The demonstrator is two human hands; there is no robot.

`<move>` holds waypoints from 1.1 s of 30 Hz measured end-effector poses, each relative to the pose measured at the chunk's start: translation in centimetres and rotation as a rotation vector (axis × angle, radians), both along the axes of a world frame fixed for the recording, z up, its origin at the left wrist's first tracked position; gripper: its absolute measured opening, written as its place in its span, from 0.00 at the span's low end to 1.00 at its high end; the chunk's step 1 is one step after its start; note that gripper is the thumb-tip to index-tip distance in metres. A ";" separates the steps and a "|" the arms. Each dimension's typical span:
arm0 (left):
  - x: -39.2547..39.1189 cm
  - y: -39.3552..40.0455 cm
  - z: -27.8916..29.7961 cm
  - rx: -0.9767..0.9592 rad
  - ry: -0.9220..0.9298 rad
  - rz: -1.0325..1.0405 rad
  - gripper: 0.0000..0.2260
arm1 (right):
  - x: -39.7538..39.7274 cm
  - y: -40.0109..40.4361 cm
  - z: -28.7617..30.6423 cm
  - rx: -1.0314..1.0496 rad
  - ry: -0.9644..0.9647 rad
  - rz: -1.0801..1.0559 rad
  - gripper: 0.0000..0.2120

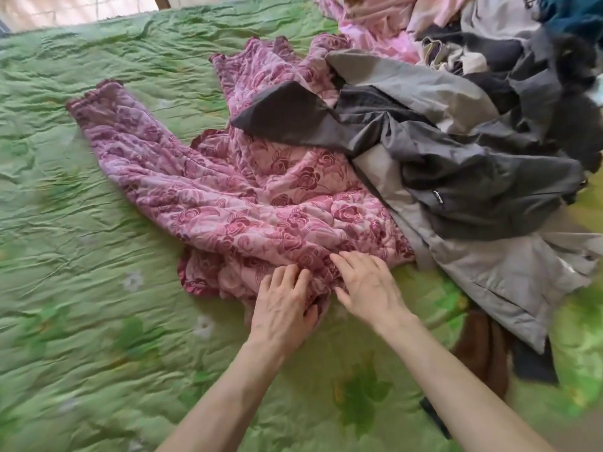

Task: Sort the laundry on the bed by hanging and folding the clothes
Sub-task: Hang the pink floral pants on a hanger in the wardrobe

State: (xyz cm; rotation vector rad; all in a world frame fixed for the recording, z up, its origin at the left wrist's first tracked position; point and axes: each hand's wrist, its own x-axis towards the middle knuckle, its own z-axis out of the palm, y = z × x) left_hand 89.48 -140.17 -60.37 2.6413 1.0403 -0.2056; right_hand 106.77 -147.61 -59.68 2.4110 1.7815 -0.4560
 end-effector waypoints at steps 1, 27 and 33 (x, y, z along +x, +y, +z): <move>0.1 -0.1 -1.0 -0.022 0.117 -0.028 0.38 | 0.2 0.1 -1.0 -0.016 0.006 -0.003 0.33; -8.1 3.2 8.1 -0.061 -0.177 -0.201 0.21 | 0.1 -1.7 -1.6 0.525 -0.073 0.022 0.24; -11.9 4.1 14.4 -0.003 -0.203 -0.128 0.19 | -0.5 -1.2 5.8 0.557 -0.072 0.124 0.22</move>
